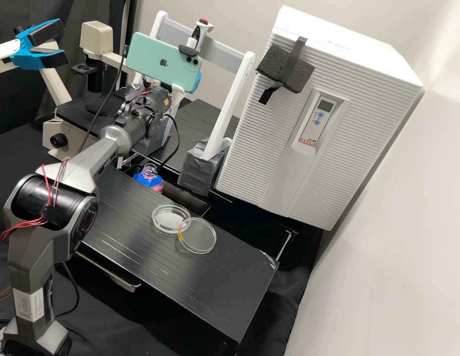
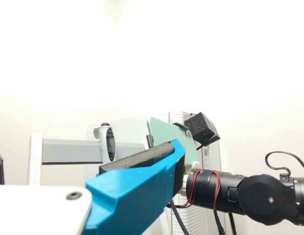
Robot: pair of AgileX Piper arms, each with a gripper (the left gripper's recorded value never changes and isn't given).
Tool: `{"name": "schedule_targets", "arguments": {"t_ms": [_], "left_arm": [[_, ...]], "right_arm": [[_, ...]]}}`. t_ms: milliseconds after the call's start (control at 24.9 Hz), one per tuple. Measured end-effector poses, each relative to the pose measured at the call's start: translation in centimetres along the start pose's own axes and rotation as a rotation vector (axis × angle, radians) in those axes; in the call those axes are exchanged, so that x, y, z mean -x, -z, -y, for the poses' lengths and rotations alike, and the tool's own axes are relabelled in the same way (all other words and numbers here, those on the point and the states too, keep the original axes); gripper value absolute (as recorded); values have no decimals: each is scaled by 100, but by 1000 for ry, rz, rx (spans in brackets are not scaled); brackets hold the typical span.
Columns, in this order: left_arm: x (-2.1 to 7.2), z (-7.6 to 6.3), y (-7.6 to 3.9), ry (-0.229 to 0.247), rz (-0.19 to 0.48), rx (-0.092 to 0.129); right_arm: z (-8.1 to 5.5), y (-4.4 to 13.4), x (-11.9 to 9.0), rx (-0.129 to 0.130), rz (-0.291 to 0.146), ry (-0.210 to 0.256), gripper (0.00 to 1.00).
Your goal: Use the pipette
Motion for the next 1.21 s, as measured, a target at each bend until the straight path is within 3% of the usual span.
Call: {"name": "schedule_targets", "arguments": {"t_ms": [201,241,522,844,1125,1205], "left_arm": [[2,8,3,2,-1,1],[5,13,4,4,-2,2],[-4,114,4,35,-4,23],[-11,128,-11,41,-1,19],[-17,135,-27,43,5,15],[-17,135,-27,43,5,15]], "right_arm": [[47,34,1,65,-7,11,0],[46,33,1,67,-7,10,0],[-7,-26,0,66,13,-5,0],[-36,-59,0,44,21,-12,0],[-31,-64,-4,46,22,-11,0],[-31,-64,-5,30,22,-11,0]]}}
